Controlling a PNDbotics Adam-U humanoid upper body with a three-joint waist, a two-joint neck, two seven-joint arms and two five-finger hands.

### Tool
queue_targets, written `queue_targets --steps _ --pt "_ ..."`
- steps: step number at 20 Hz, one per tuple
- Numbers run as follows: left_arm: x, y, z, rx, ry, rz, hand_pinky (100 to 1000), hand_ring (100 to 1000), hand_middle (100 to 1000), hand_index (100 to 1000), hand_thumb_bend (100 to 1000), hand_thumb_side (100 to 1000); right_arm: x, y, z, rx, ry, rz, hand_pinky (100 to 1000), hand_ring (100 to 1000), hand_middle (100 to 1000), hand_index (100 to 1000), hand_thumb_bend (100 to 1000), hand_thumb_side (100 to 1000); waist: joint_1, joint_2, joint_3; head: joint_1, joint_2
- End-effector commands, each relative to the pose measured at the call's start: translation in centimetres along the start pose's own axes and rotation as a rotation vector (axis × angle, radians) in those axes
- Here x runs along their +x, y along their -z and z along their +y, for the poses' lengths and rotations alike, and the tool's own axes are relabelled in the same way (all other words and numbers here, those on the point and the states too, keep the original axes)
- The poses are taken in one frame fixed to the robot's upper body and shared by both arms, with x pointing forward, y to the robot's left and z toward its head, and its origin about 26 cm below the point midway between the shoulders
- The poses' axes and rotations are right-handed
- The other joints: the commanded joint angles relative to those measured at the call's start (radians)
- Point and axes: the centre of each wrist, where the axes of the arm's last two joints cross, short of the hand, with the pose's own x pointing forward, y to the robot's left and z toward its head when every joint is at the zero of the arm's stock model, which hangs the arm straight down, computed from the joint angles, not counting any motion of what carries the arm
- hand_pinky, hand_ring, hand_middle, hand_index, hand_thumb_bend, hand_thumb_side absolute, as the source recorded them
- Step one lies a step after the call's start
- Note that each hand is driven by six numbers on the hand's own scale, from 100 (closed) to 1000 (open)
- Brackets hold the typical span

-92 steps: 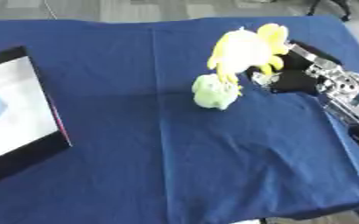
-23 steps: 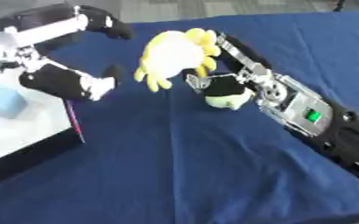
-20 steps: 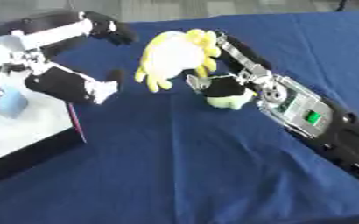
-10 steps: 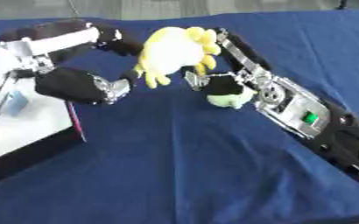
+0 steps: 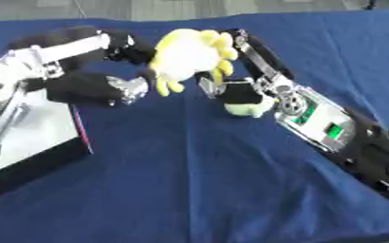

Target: Pick up the objects with one hand, pass them to the other hand, and then place them into the box on the other side of the table.

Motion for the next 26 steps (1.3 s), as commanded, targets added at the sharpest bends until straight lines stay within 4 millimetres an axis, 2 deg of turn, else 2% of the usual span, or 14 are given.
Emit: queue_targets --steps 1,11,26 --pt "0.6 -0.2 0.5 0.024 0.012 -0.014 1000 902 816 893 100 545 0.4 0.4 -0.5 -0.007 -0.022 -0.030 639 524 465 565 100 100 0.002 0.001 -0.002 0.003 -0.007" --pt "0.9 -0.3 0.5 0.044 0.047 -0.026 1000 908 822 899 100 555 0.4 0.3 -0.4 -0.005 -0.022 -0.028 636 523 465 565 100 100 0.002 0.003 -0.004 0.004 -0.009" --pt "-0.2 0.9 -0.1 0.113 0.083 0.009 1000 912 827 908 100 480 0.5 0.4 -0.1 -0.005 -0.017 -0.038 629 517 462 562 100 100 0.002 0.003 -0.004 0.003 -0.007"
